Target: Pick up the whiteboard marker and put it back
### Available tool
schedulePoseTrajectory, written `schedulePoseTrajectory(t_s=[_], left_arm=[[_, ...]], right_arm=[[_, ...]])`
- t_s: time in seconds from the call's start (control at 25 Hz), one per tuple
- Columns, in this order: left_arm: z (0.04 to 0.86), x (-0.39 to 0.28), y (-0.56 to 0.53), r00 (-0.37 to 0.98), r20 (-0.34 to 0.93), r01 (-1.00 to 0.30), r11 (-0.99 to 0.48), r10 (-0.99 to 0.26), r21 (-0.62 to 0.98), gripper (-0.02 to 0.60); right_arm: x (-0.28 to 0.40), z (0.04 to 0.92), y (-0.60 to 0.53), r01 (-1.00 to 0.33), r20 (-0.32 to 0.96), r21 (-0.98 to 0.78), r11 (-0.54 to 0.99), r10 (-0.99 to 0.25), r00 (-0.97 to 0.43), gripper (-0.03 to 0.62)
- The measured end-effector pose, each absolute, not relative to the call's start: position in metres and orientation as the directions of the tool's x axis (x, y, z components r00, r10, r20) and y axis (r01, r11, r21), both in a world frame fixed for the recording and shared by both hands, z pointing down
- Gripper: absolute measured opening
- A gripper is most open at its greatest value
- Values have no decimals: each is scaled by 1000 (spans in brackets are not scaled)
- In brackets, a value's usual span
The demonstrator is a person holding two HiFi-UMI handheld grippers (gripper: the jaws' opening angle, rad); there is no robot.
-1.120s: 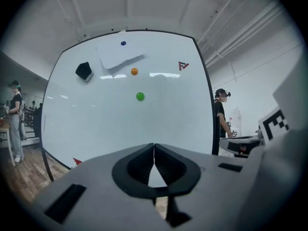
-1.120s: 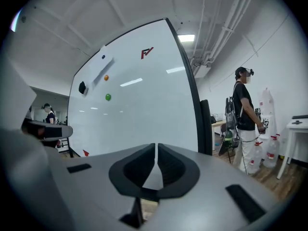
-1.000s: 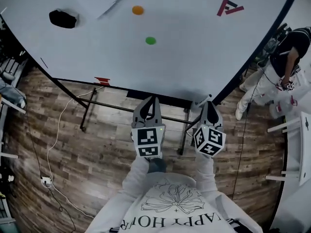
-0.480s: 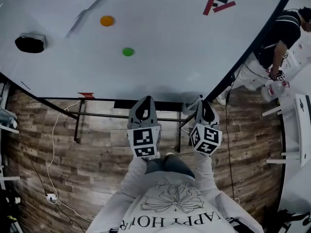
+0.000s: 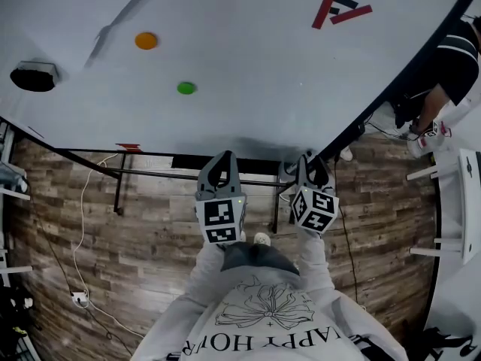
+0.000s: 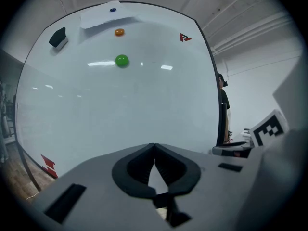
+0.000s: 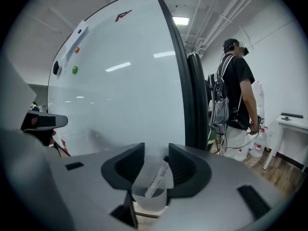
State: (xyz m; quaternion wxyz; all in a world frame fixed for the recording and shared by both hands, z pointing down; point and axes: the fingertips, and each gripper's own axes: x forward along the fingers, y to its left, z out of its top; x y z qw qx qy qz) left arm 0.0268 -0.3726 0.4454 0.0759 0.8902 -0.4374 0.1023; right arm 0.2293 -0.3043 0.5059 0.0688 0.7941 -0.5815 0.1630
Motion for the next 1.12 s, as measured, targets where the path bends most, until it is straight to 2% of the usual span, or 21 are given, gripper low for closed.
schedulePoseTrajectory(t_s=[0.48,0.72,1.12], left_arm=[[463,21,-374,564,283,-817,-574,-776,54,6],[470,17,-371,555,299,-825,-560,-776,79,6],[478,13,-365,543,318,-833,-547,-777,85,6]], right_arm=[[242,553,-313,-927,425,-123,-354,-863,273,130],[248,562,-316,-916,436,-167,-365,-860,263,95],[246,561,-316,-914,417,-210,-347,-877,237,84]])
